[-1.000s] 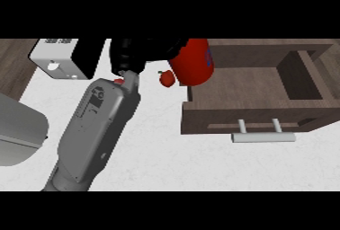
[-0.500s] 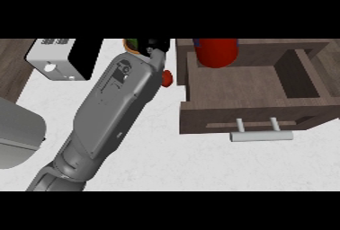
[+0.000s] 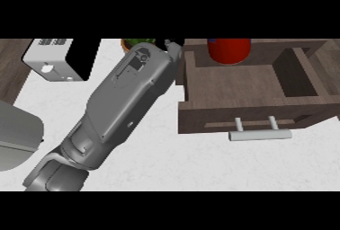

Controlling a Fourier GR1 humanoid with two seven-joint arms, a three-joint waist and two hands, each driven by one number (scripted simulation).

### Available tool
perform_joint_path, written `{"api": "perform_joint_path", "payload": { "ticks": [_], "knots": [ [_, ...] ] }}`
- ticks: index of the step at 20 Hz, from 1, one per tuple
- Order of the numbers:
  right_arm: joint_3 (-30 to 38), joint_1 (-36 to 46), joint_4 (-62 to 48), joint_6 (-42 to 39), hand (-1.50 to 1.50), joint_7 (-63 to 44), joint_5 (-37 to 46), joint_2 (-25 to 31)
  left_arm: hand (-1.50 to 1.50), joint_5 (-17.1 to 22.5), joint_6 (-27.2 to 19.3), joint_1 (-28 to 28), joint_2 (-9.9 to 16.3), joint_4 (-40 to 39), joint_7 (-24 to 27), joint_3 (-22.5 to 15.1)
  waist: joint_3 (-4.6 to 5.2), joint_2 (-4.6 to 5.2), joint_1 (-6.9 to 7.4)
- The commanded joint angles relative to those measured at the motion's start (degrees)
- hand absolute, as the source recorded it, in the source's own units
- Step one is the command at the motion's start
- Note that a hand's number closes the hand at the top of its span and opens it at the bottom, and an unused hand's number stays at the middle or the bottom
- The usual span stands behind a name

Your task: Pick up the can, place it into the drawer and close the drawer

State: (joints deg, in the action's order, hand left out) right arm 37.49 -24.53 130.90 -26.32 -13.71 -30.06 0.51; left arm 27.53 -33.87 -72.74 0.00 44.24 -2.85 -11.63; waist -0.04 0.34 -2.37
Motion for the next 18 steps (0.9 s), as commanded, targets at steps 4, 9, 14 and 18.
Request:
{"api": "perform_joint_path", "payload": {
  "ticks": [4,9,14,18],
  "knots": [
    [-0.71,2.22,1.71,0.87,-1.5,-2.71,-1.65,1.8,1.5,9.81,-4.06,-3.63,0.0,-6.73,5.48,-7.75,-0.03,0.38,-2.0],
    [0.6,3.46,-0.08,1.3,-1.5,-3.52,-2.28,3.3,1.5,11.91,-2.3,-6.97,0.0,-12.28,5.87,-8.8,-0.05,0.54,-1.72],
    [-1.42,4.38,0.91,1.68,-1.5,-3.93,-0.16,1.58,1.5,17.71,-4.81,-6.92,0.0,-12.15,6.62,-13.18,-0.07,0.54,-2.08],
    [-0.73,4.06,-0.38,0.99,-1.5,-3.45,0.27,1.51,1.5,19.7,-6.86,-5.06,0.0,-12.7,8.04,-18.2,-0.09,0.57,-2.37]
  ]
}}
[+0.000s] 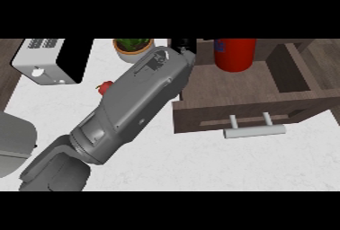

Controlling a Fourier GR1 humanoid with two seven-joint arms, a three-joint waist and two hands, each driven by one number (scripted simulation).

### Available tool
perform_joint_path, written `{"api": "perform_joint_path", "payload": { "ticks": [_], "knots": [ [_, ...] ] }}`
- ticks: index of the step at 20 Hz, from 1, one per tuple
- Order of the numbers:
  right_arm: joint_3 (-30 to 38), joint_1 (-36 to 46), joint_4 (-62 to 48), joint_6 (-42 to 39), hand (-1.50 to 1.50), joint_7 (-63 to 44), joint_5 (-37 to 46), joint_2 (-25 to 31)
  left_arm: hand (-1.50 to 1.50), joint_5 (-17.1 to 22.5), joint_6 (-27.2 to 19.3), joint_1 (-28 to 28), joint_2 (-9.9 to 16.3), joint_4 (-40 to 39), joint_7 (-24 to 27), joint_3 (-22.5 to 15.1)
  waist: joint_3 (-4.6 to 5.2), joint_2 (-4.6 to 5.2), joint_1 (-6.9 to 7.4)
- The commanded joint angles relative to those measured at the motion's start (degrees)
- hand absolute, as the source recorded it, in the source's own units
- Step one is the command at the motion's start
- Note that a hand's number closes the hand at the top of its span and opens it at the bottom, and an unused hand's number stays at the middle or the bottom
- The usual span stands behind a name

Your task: Pick up the can, place it into the drawer and close the drawer

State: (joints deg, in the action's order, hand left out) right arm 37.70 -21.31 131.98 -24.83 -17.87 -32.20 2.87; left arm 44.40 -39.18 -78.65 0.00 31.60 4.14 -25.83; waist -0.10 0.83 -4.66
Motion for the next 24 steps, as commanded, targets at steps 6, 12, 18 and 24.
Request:
{"api": "perform_joint_path", "payload": {
  "ticks": [6,12,18,24],
  "knots": [
    [-1.0,1.82,0.2,1.47,-1.5,-1.87,0.92,0.08,-1.5,4.56,-2.23,-1.13,0.0,-4.39,1.89,-5.85,-0.01,0.28,-0.27],
    [-1.2,4.62,0.25,2.96,-1.5,-2.82,2.07,1.5,-1.5,6.58,-3.88,-3.61,0.0,-7.66,2.11,-6.49,0.01,0.51,-0.05],
    [0.44,4.43,0.97,3.03,-1.5,-3.62,-0.45,2.74,-1.5,10.39,-5.93,0.9,0.0,-4.18,5.78,-9.27,0.03,0.18,-0.3],
    [2.24,3.84,2.69,-2.19,-1.5,4.37,6.24,3.0,-1.5,12.52,-7.9,0.61,0.0,-3.01,8.59,-10.01,-0.05,0.06,-1.42]
  ]
}}
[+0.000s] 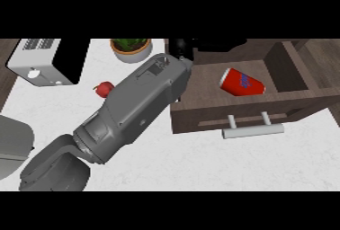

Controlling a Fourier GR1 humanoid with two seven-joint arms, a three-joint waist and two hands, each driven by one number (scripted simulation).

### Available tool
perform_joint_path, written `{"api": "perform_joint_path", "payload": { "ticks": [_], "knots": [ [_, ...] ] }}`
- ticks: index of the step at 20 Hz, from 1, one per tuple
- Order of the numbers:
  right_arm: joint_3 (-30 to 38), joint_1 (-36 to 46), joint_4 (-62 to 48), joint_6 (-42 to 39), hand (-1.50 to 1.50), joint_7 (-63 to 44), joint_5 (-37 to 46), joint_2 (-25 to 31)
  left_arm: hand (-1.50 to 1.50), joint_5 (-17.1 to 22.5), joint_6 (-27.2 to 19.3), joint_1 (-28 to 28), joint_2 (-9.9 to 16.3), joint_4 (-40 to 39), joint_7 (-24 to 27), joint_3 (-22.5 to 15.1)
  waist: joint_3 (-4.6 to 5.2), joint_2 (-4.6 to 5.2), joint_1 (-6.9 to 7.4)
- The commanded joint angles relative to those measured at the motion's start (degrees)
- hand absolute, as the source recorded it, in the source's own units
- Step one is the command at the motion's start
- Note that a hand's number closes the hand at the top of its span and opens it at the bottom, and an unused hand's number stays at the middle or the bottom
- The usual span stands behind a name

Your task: Pick up the can, place it into the drawer and close the drawer

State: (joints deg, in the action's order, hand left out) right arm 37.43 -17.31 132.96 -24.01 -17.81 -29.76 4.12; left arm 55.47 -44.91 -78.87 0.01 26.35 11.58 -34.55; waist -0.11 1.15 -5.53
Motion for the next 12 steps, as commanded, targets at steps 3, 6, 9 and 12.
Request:
{"api": "perform_joint_path", "payload": {
  "ticks": [3,6,9,12],
  "knots": [
    [2.37,2.83,1.62,-4.65,-1.5,9.1,12.28,3.54,-1.5,2.29,-0.58,-1.33,-0.01,2.36,1.97,0.21,-0.03,0.02,1.03],
    [-2.68,4.63,4.77,-4.91,-1.5,9.33,15.61,2.16,-1.5,3.02,0.94,-2.76,-0.01,0.15,2.32,0.65,0.0,0.27,1.46],
    [-3.83,6.61,5.88,-4.85,-1.5,9.75,18.89,4.05,-1.5,3.35,-1.44,-2.19,-0.01,1.1,5.59,0.01,0.04,0.11,1.45],
    [-8.13,8.61,5.13,-4.91,-1.5,12.99,30.16,2.7,-1.5,3.23,1.14,-1.49,-0.01,1.73,5.27,0.3,0.05,-0.22,3.98]
  ]
}}
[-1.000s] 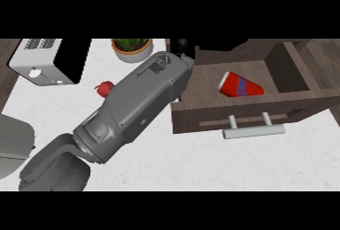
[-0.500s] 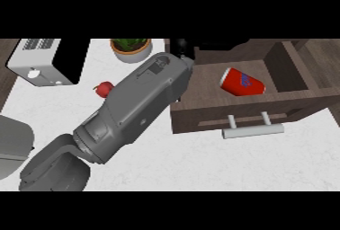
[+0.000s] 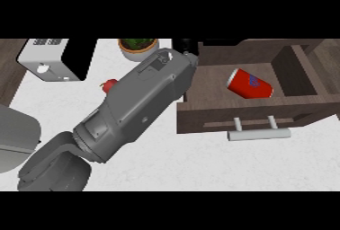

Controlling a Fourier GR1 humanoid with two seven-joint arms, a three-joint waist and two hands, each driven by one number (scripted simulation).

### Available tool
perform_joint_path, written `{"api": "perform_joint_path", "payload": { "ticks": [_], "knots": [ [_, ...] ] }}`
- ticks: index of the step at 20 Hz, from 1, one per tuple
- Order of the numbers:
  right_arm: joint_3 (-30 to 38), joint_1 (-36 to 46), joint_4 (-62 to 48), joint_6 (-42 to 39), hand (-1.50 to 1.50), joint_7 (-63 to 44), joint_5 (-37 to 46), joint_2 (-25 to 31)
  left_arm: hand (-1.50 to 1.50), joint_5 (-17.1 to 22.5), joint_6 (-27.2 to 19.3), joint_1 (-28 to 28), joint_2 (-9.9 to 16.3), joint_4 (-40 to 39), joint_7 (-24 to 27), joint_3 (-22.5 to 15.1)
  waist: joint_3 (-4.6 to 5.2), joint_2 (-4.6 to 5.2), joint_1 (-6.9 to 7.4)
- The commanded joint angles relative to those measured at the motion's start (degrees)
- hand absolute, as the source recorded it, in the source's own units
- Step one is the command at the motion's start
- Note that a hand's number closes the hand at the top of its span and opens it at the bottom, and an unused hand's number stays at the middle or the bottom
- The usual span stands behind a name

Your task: Pick up the can, place it into the drawer and close the drawer

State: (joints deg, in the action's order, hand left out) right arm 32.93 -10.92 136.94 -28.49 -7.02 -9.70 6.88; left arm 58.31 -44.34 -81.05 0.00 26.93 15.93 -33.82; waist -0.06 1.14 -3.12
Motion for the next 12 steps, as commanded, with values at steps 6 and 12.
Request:
{"api": "perform_joint_path", "payload": {
  "ticks": [6,12],
  "knots": [
    [-15.87,8.05,0.96,2.22,-1.5,1.54,26.66,-1.41,-1.5,1.97,-0.47,-2.83,0.0,-0.41,-1.36,0.57,0.04,-0.12,2.09],
    [-23.6,15.48,-11.02,8.85,-1.5,6.96,43.41,-0.68,-1.5,1.72,-1.21,-3.62,0.0,-0.36,-2.11,1.42,0.01,-0.42,2.82]
  ]
}}
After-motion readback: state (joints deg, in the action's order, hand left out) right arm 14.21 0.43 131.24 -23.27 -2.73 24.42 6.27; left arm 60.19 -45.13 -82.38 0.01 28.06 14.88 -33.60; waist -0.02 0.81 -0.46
